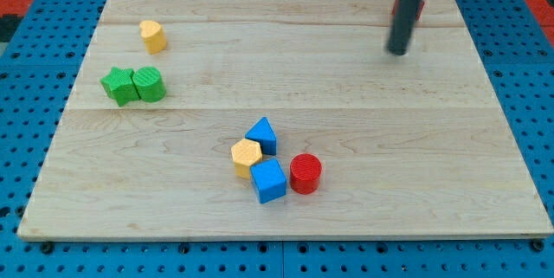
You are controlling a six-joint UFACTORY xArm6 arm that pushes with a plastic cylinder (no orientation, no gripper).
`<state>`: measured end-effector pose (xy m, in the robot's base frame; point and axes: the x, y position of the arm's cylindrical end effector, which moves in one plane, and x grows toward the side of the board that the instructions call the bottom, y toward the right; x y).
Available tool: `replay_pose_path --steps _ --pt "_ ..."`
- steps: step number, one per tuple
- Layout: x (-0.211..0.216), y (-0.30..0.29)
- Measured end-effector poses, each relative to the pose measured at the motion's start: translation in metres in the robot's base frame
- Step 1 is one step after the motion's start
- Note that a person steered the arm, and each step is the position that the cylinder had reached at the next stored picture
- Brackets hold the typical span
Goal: Push the red star to bottom center
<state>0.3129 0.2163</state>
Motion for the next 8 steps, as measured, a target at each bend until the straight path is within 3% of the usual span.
replay_pose_path --steps 1,3,4,5,6,7,8 --pt "-0.037 0.084" --pt "-0.054 -0.020" --pt "-0.087 0.030" --pt "-0.086 -0.034" --pt "-0.027 -0.170" --pt "0.002 -0.207" --pt "-0.006 -0.212"
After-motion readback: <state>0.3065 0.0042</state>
